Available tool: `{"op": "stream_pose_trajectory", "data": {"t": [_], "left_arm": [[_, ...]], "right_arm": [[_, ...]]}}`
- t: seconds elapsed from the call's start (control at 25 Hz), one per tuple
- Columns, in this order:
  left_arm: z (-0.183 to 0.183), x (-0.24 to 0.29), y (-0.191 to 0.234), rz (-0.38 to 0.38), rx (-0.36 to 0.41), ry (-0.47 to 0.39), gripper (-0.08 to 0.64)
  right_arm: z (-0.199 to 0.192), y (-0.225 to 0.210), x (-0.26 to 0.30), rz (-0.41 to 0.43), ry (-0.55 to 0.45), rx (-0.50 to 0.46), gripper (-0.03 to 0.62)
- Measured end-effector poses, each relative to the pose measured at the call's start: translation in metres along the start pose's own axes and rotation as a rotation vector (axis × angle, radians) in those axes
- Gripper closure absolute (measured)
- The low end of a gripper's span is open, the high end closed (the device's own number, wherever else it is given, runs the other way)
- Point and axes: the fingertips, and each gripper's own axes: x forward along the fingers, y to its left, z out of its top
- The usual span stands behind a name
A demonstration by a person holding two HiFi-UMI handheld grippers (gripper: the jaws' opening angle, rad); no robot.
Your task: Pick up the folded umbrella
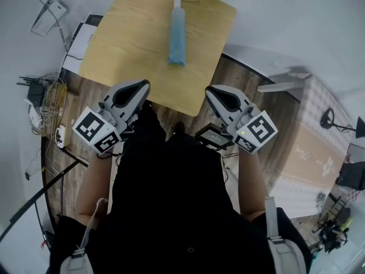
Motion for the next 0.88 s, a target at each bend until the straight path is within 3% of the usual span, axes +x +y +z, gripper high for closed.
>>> {"op": "stream_pose_trajectory", "data": {"t": [0.28, 0.48, 0.68, 0.88], "left_arm": [[0.029, 0.016, 0.070, -0.094, -0.028, -0.030, 0.549], [0.042, 0.022, 0.108, -0.177, -0.089, -0.018, 0.549], [0.038, 0.025, 0.138, -0.257, -0.105, 0.029, 0.549], [0.030, 0.025, 0.177, -0.271, -0.130, 0.061, 0.549]], "right_arm": [[0.028, -0.014, 0.071, -0.050, 0.041, -0.026, 0.572], [0.057, -0.023, 0.121, -0.099, 0.035, -0.028, 0.572], [0.064, -0.030, 0.166, -0.161, 0.072, -0.014, 0.572], [0.060, -0.039, 0.194, -0.198, 0.129, 0.035, 0.572]]}}
